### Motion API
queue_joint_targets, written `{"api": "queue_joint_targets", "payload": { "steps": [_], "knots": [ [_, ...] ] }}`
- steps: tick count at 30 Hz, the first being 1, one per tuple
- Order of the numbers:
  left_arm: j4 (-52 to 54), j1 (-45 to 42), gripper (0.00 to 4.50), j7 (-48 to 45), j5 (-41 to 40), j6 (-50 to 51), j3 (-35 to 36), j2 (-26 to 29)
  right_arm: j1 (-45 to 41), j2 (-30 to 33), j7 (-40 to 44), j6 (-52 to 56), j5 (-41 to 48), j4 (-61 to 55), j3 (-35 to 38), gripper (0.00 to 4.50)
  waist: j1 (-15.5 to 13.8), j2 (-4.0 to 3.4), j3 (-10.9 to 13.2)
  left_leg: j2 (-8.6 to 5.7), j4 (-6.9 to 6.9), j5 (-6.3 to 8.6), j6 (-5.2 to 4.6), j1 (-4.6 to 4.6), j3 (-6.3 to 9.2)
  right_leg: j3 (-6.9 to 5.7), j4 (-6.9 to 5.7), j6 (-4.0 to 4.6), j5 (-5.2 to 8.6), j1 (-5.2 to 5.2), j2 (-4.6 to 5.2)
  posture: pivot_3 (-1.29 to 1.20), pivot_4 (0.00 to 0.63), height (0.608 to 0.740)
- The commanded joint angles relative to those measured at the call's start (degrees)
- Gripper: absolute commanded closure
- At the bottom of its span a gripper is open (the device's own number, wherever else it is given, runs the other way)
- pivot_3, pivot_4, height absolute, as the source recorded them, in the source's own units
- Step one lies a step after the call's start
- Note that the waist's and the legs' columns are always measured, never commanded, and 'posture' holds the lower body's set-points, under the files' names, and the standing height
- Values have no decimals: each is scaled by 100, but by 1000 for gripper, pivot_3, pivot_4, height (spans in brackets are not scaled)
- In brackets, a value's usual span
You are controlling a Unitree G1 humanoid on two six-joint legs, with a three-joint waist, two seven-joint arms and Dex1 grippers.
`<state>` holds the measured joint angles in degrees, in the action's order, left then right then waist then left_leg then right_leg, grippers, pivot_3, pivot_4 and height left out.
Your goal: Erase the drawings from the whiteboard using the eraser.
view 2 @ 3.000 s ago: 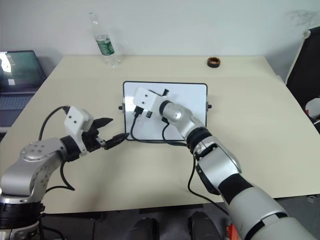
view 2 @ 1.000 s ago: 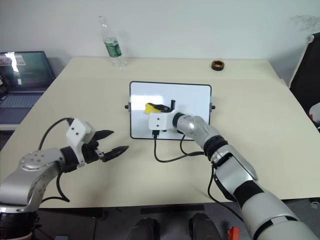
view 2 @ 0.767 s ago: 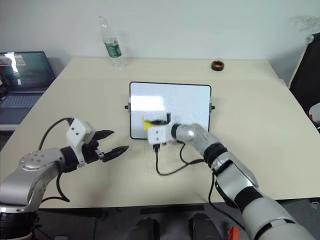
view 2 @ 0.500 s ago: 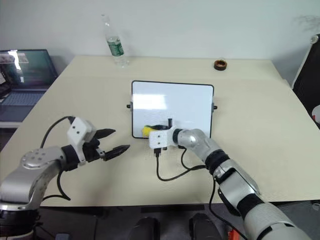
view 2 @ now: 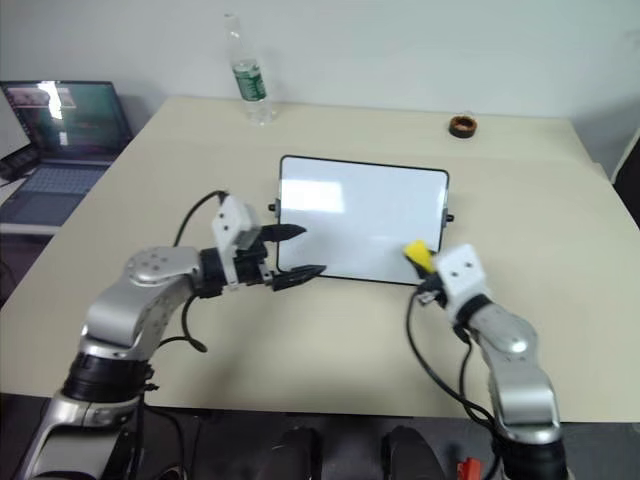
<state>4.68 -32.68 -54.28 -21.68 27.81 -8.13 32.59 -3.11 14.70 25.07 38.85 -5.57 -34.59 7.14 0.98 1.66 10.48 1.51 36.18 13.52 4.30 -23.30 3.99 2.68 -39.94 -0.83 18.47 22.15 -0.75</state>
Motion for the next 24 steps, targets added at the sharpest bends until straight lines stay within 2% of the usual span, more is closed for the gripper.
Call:
{"api": "queue_joint_targets", "payload": {
  "steps": [1,7,13,24],
  "knots": [
    [-284,-426,0,-393,229,-424,-312,-123,73,-54,-493,523,-115,-422,256,3486,86,-1,1,-3,-1,0,0,8,-4,2,-2,1,-1,-3,-4,0,150,740],
    [-951,-1001,0,-968,586,-1076,-785,-487,-376,-357,-1068,1009,104,103,408,3486,191,-8,3,10,-15,-1,-1,35,-5,5,-11,19,4,-15,-22,0,150,740],
    [-1171,-1212,0,-1585,744,-1608,-1141,-801,-1123,-495,-1392,1161,538,1069,1021,3486,168,-9,4,-2,-14,-1,-1,24,-10,4,-2,16,6,-14,-19,0,150,740],
    [-1694,-1551,0,-1600,866,-1686,-1135,-1474,-1532,-274,-1655,803,858,2048,1172,3486,139,-12,5,-3,-13,-1,-2,24,-12,5,-5,15,7,-14,-20,0,150,740]
  ]
}}
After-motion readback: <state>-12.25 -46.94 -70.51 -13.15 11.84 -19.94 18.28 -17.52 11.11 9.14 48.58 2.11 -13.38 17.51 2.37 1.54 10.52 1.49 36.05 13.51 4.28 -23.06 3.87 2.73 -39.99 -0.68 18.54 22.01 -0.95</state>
